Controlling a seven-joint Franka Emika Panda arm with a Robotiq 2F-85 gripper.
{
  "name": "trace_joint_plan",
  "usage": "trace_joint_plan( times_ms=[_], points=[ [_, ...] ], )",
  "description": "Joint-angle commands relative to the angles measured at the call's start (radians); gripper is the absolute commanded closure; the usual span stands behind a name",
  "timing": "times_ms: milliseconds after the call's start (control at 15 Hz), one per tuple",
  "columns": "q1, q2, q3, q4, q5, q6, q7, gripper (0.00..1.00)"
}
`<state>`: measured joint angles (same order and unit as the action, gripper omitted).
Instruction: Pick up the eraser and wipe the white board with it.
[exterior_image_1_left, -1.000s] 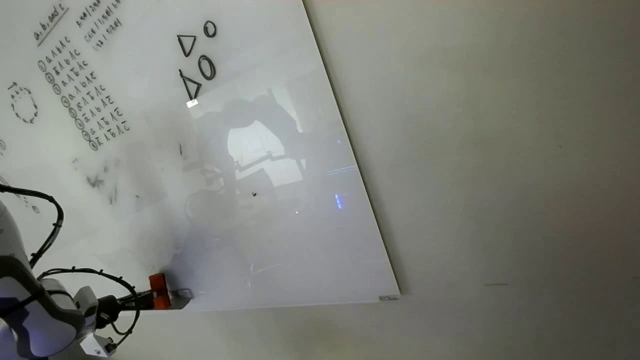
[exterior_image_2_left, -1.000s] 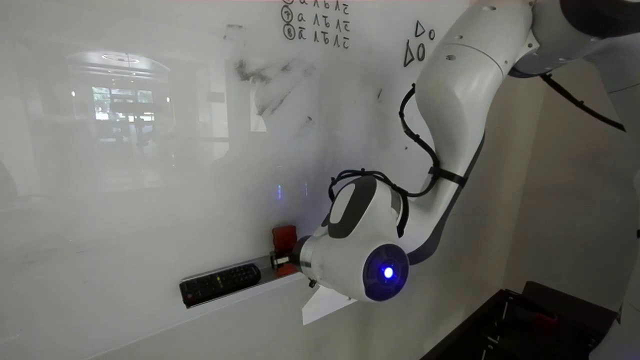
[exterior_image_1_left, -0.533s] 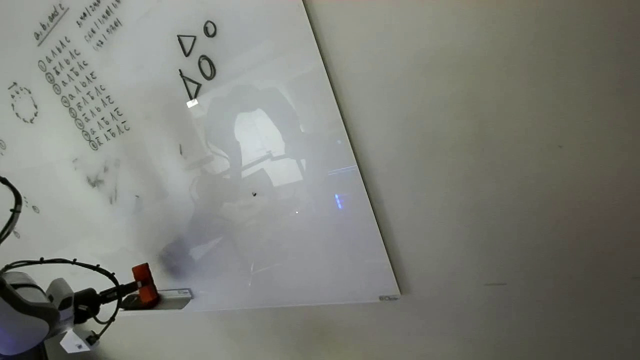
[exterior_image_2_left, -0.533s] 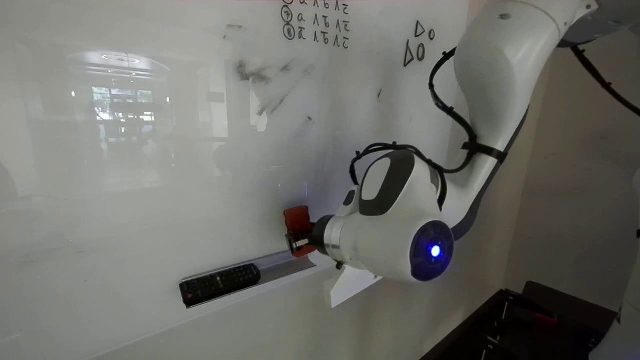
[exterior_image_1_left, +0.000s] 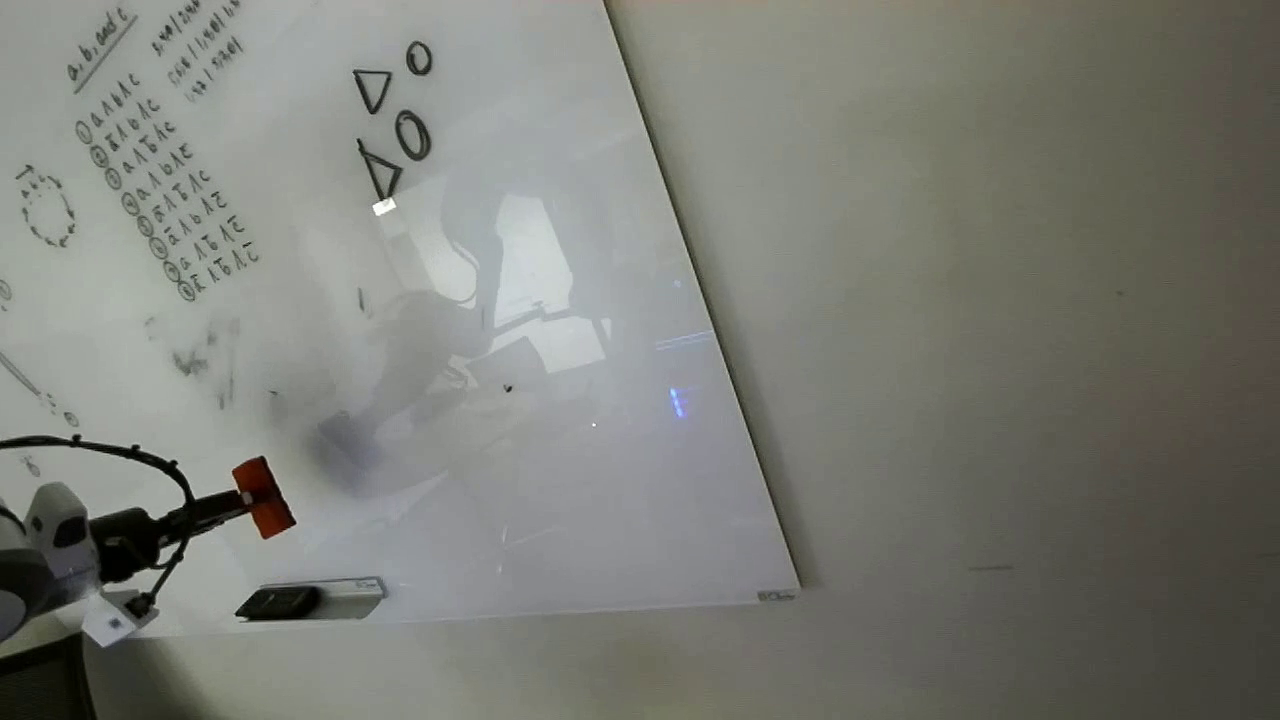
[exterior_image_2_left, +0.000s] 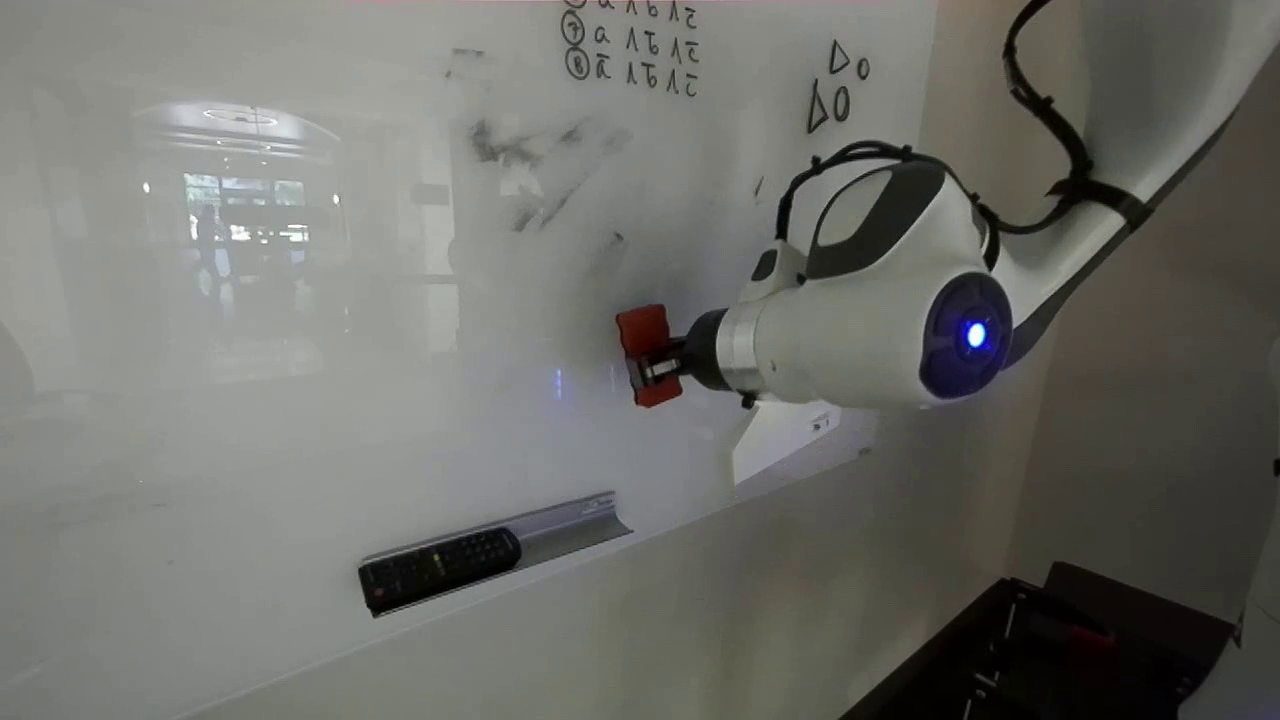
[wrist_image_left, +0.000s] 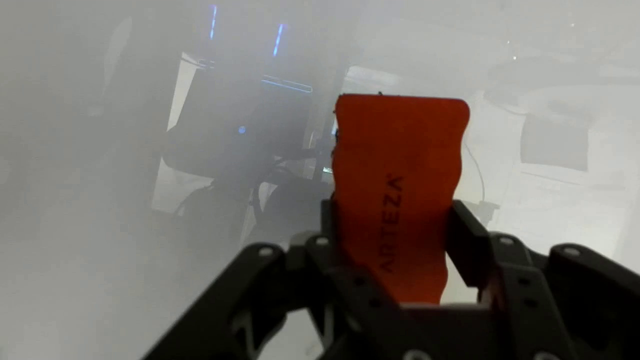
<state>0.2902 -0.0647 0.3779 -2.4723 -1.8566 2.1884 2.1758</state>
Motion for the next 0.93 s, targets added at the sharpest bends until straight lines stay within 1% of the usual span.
trace_joint_plan(
  times_ms=[0, 133, 333, 400, 467, 600, 867],
  points=[
    [0.007, -0.212, -0.065, -0.076, 0.057, 0.113, -0.144, 0.71],
    [0.007, -0.321, -0.119, -0.102, 0.087, 0.187, -0.251, 0.71],
    [0.014, -0.429, -0.189, -0.122, 0.141, 0.258, -0.398, 0.71],
    [0.019, -0.333, -0.170, -0.073, 0.109, 0.210, -0.326, 0.46],
    [0.019, -0.370, -0.186, -0.084, 0.119, 0.230, -0.359, 0.46],
    [0.021, -0.409, -0.196, -0.103, 0.122, 0.237, -0.374, 0.46],
    [0.025, -0.413, -0.195, -0.115, 0.123, 0.237, -0.374, 0.46]
  ],
)
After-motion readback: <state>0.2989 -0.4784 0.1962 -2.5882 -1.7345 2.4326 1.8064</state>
